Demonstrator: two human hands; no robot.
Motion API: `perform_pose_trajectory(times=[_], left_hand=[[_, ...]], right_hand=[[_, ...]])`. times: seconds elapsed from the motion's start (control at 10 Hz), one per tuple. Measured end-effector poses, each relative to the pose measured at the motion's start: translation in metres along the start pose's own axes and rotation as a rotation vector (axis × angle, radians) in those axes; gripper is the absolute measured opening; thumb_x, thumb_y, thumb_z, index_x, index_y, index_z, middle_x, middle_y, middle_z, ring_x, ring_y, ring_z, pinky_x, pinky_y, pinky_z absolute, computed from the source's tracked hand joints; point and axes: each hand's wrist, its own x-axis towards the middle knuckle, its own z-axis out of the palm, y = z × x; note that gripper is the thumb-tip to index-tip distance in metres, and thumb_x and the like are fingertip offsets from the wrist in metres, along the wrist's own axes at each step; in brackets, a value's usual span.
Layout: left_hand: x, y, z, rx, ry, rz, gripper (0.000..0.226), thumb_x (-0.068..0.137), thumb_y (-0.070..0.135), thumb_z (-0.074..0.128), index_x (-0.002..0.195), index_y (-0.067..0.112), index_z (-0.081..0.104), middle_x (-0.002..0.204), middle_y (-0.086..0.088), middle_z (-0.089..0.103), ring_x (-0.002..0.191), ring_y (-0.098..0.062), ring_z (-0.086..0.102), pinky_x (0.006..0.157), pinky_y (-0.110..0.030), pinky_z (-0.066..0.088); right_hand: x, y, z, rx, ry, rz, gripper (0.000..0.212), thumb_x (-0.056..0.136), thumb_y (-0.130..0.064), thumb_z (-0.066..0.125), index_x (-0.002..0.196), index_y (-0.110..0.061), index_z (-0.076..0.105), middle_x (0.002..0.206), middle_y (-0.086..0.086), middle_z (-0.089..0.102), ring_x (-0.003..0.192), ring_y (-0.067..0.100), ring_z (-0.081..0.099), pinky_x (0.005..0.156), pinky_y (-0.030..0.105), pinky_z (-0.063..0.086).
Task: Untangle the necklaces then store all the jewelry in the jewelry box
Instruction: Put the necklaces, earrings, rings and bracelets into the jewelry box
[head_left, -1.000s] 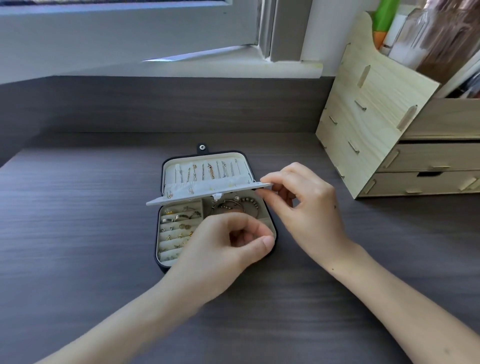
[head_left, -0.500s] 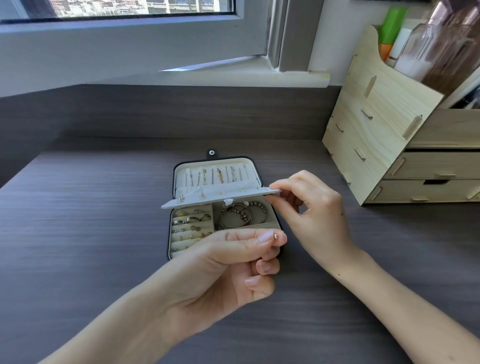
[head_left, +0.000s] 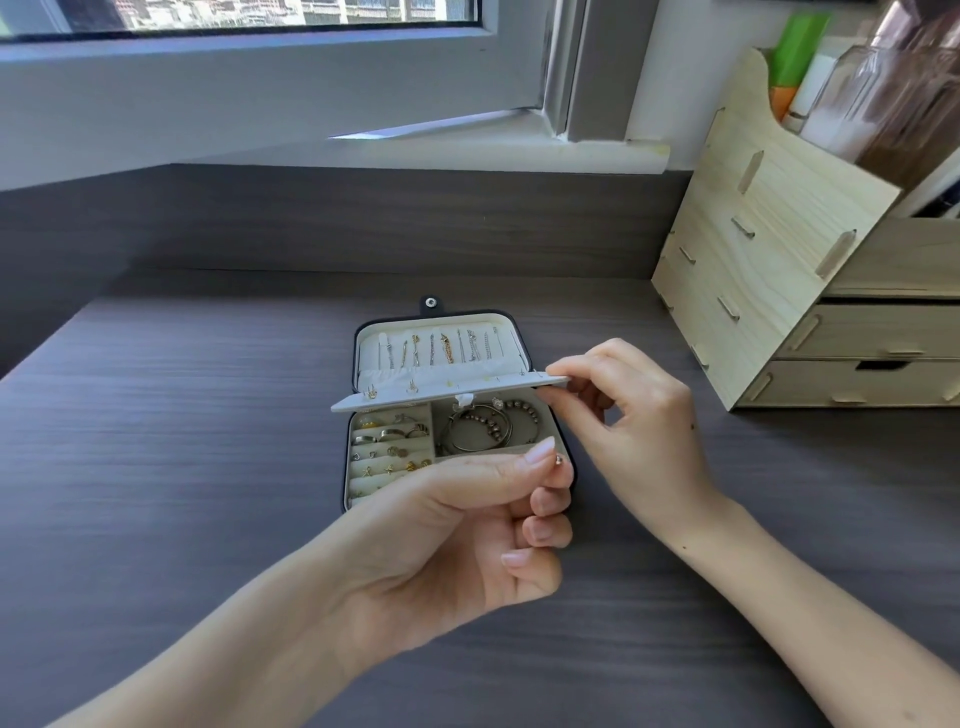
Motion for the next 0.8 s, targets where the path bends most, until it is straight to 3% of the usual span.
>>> perform_pose_trajectory(times=[0.2,0.4,0.5,0.6,0.7,0.8], left_hand=[[0.001,-0.003,-0.002,-0.042,-0.044,-0.011,0.02,0.069,0.034,0.073,0.069,0.018,0.06,0.06,0.007,0.051,0.051,-0.004,0.047,0.047,-0.016,0.042],[-0.004,0.009,-0.005,-0.102,-0.069,-0.037,0.012,0.078,0.018,0.074,0.08,0.01,0.067,0.071,0.001,0.05,0.061,-0.009,0.045,0.054,-0.018,0.03],[-0.011,0.04,0.004,0.047,-0.101,0.039,0.011,0.078,0.018,0.073,0.081,0.009,0.068,0.072,0.001,0.05,0.062,-0.009,0.046,0.054,-0.018,0.029],[-0.013,0.082,0.016,0.415,0.023,0.196,0.011,0.074,0.023,0.073,0.075,0.013,0.07,0.068,0.004,0.051,0.06,-0.007,0.047,0.053,-0.017,0.034],[0.003,0.112,0.003,0.787,0.245,0.203,0.011,0.075,0.024,0.071,0.07,0.014,0.07,0.066,0.002,0.054,0.062,-0.008,0.048,0.056,-0.016,0.042],[0.033,0.115,-0.022,0.971,0.291,0.024,0.013,0.072,0.025,0.064,0.07,0.012,0.067,0.066,0.0,0.054,0.062,-0.008,0.048,0.058,-0.016,0.042]], right_hand=[[0.001,-0.001,0.0,-0.008,0.004,0.011,0.011,0.081,-0.015,0.07,0.085,-0.005,0.07,0.076,0.002,0.059,0.061,0.012,0.053,0.059,0.024,0.045],[0.0,-0.001,0.0,-0.015,-0.002,0.01,0.013,0.085,-0.018,0.067,0.085,-0.005,0.07,0.076,0.002,0.059,0.063,0.011,0.053,0.059,0.023,0.045],[-0.001,-0.002,-0.001,-0.022,-0.003,-0.012,0.021,0.087,-0.023,0.06,0.085,-0.005,0.07,0.075,0.003,0.058,0.062,0.012,0.052,0.06,0.019,0.043],[-0.001,0.0,0.0,-0.034,0.0,-0.021,0.02,0.086,-0.022,0.062,0.085,-0.004,0.071,0.075,0.002,0.059,0.064,0.007,0.051,0.062,0.013,0.04],[-0.004,0.001,0.0,-0.041,0.022,-0.036,0.021,0.086,-0.021,0.063,0.085,-0.002,0.071,0.076,0.004,0.061,0.065,0.007,0.052,0.061,0.016,0.043],[-0.006,0.001,0.001,-0.046,0.049,-0.071,0.022,0.087,-0.02,0.063,0.086,0.0,0.071,0.075,0.005,0.062,0.065,0.011,0.054,0.06,0.019,0.045]])
